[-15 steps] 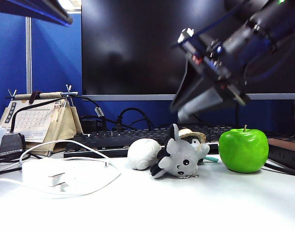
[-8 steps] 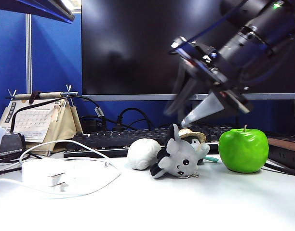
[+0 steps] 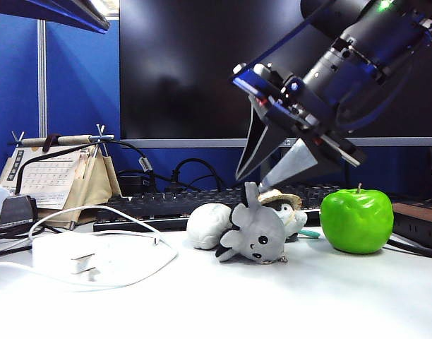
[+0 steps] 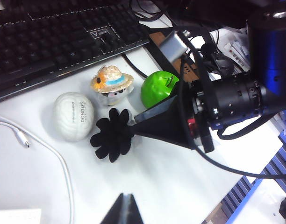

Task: Place the tilting octopus upright.

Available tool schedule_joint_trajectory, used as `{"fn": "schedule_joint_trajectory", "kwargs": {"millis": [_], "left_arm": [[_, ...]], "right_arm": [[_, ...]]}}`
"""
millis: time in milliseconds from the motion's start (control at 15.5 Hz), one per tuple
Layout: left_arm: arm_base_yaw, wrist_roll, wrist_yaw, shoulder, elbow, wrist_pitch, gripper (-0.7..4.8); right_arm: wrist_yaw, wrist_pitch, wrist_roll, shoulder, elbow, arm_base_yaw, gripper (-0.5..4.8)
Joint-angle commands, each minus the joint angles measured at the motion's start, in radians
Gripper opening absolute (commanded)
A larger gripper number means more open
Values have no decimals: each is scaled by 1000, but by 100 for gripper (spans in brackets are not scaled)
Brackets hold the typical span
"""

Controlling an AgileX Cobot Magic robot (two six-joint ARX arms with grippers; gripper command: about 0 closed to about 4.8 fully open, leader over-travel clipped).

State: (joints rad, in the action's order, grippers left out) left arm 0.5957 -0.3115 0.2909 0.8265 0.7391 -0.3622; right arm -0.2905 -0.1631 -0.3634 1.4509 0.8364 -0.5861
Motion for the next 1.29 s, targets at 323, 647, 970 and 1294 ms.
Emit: {"fn": "schedule_joint_trajectory", "kwargs": {"millis": [323,647,970,1294], "left_arm": [[-2,-3,2,0,5,8,-2],[-2,-3,2,0,5,4,-2],[-2,-2,2,0,5,-2,-2],[-2,-3,2,0,5,-2,-2]], "right_arm": [[5,11,-8,77,3,-2,128],[4,25,32,77,3,-2,-4],[28,-103,84,-40,4,-2,-4],[179,-388,183,-251,19,-2,-4]]}}
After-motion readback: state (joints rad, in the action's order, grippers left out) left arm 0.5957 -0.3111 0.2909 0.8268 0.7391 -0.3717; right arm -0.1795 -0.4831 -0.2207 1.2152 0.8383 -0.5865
